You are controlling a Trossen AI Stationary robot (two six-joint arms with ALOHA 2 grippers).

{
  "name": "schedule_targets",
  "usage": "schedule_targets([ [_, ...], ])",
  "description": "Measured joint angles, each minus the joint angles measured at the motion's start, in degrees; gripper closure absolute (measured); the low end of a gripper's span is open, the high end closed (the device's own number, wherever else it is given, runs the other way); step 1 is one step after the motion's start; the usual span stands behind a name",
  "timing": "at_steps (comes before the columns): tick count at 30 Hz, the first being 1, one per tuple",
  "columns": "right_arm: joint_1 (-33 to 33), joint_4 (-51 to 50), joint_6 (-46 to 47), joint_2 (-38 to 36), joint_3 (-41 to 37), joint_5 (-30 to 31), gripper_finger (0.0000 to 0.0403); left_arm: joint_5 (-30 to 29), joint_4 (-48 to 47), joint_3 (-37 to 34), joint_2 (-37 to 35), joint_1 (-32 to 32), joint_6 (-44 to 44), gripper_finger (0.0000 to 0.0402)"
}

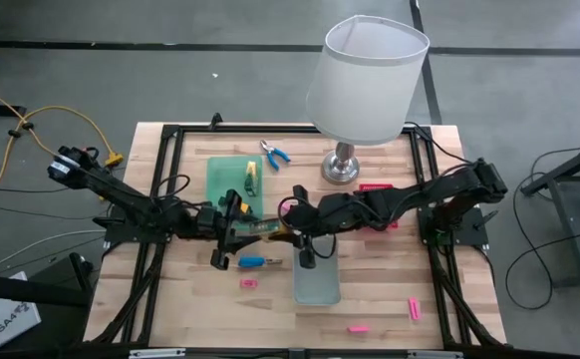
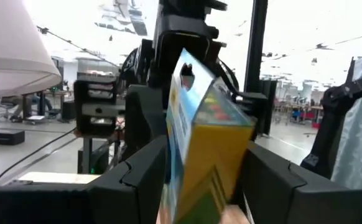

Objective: Pick & Place School Supplies
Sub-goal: Put the crayon box into the green bin

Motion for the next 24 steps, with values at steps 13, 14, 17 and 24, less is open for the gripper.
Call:
schedule_targets([
  [13,-2.03,7.79,-2.92,3.90,0.02,-1.62,0.0302,1.10,0.39,0.00,0.66,1.42,-0.01,0.0222],
  [14,-2.03,8.08,-3.14,3.90,0.02,-1.57,0.0302,1.11,0.48,0.01,0.66,1.42,0.00,0.0222],
  [17,-2.03,8.61,-3.76,3.90,0.02,-1.63,0.0302,1.13,1.05,0.02,0.64,1.40,0.53,0.0222],
  [24,-2.00,8.66,-3.85,3.90,0.02,-1.59,0.0301,1.11,0.99,0.02,0.64,1.42,1.40,0.0222],
])
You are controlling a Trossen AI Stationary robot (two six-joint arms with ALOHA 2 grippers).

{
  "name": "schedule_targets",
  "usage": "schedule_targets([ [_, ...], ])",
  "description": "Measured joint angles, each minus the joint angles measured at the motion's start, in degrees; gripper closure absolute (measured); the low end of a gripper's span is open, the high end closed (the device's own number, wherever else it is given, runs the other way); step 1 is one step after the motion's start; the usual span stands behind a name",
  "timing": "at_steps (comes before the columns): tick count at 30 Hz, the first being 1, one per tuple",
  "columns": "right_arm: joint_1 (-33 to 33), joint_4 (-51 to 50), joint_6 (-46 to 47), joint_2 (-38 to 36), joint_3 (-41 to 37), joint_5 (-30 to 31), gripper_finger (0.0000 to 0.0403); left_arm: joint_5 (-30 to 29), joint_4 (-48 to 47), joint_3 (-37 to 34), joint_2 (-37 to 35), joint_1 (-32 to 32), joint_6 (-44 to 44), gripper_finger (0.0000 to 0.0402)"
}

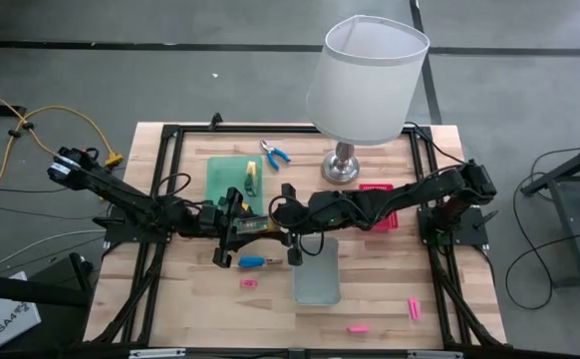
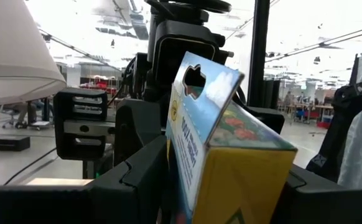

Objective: Pick & Place School Supplies
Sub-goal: Put the crayon box into the green bin

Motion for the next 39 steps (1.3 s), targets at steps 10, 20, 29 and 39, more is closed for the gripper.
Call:
schedule_targets([
  [10,0.00,0.29,0.09,0.00,0.00,0.27,0.0301,-0.28,0.04,0.02,-0.05,0.00,0.07,0.0263],
  [20,0.00,0.20,0.17,0.00,0.00,0.39,0.0300,-0.50,0.00,0.02,-0.11,0.00,0.93,0.0286],
  [29,0.00,0.17,-0.28,0.00,0.00,-0.45,0.0260,0.25,-0.11,0.02,-0.07,-0.02,0.43,0.0298],
  [39,0.04,-2.38,-0.68,-0.65,0.08,-0.38,0.0211,-0.04,-0.35,0.02,0.04,-0.02,0.11,0.0296],
])
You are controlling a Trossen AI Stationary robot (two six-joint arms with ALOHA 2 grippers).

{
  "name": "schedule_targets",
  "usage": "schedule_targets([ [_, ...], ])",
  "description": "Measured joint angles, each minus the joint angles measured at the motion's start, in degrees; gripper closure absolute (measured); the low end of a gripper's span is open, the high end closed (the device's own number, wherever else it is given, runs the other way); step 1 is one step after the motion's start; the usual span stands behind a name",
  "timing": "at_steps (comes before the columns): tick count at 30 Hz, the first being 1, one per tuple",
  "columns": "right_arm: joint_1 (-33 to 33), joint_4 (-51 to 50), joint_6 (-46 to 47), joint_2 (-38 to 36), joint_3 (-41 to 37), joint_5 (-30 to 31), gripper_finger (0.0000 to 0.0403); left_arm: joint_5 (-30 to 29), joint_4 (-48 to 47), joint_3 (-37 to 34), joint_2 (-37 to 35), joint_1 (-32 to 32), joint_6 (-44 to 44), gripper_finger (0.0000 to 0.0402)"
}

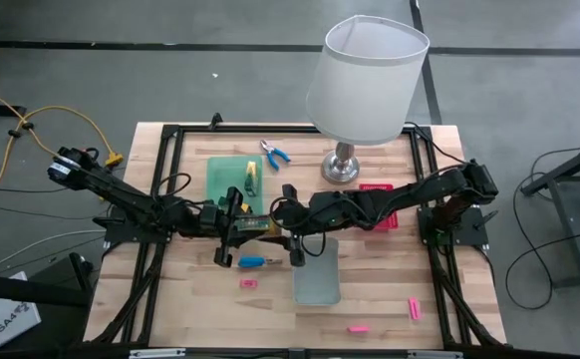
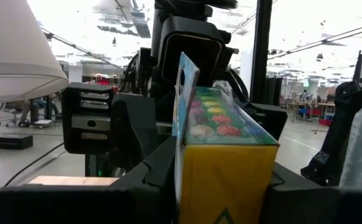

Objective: Pick & Place School Supplies
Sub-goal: Put the crayon box into the green bin

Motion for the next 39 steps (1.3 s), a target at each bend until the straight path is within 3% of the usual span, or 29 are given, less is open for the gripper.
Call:
schedule_targets([
  [5,0.58,-3.63,0.04,-2.34,0.19,0.86,0.0194,-0.17,-0.23,0.00,0.00,0.00,-0.18,0.0296],
  [14,2.31,-12.73,1.06,-8.90,0.14,3.23,0.0192,-6.45,-1.12,-0.02,0.00,0.00,0.20,0.0296],
  [18,3.76,-17.86,3.78,-11.19,0.08,5.36,0.0191,-15.04,-5.45,-0.04,-1.21,0.06,0.22,0.0296],
  [24,6.91,-23.25,6.83,-13.07,0.08,8.71,0.0191,-33.56,-16.09,-0.04,-5.53,0.19,-0.88,0.0296],
  [27,8.64,-24.43,6.95,-13.07,-0.01,10.45,0.0191,-38.96,-21.06,-0.04,-8.11,0.36,-2.20,0.0296],
  [35,12.48,-24.54,8.43,-13.07,-0.01,11.64,0.0191,-41.01,-38.66,-0.04,-12.00,7.84,-12.84,0.0295],
  [39,14.48,-24.54,8.46,-13.07,-0.01,13.87,0.0196,-35.67,-44.60,-0.04,-12.04,14.09,-19.41,0.0295],
])
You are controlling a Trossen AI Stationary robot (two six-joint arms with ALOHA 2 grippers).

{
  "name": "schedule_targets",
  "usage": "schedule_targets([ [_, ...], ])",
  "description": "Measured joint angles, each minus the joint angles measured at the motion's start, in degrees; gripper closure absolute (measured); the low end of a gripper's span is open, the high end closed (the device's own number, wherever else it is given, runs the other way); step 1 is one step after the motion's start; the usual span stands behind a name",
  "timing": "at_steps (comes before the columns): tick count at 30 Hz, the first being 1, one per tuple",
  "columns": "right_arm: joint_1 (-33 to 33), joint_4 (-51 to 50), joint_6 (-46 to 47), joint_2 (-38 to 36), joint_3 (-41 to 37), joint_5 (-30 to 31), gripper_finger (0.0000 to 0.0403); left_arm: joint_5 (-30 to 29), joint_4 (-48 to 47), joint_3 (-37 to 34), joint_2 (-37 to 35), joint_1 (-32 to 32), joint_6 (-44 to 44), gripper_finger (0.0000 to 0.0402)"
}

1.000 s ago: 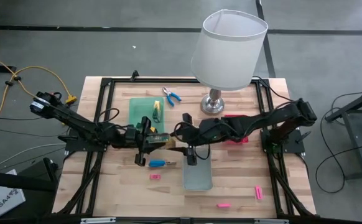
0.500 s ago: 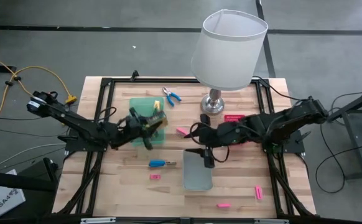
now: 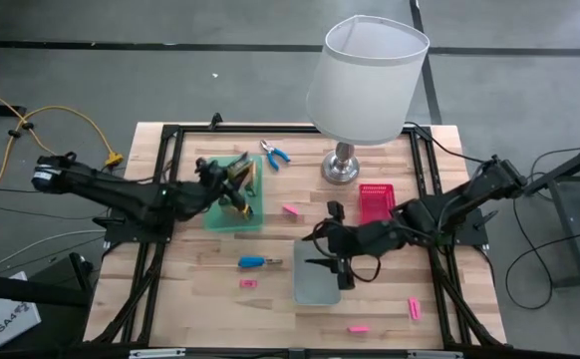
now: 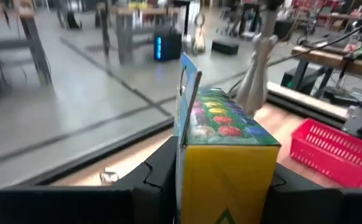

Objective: Pick & Place School Supplies
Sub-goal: Put the crayon box into the green bin

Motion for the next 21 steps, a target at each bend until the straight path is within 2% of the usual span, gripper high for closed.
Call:
schedule_targets([
  [4,1.54,-0.02,0.99,0.00,0.00,0.73,0.0202,7.68,-7.26,0.20,0.00,6.38,-7.20,0.0295],
  [10,3.28,-1.62,3.09,0.02,-0.02,1.58,0.0203,15.85,-21.84,1.86,0.00,16.54,-17.48,0.0295],
  [21,3.66,-4.59,5.97,0.04,-0.04,2.19,0.0203,39.31,-32.44,1.99,0.02,34.71,-24.60,0.0295],
])
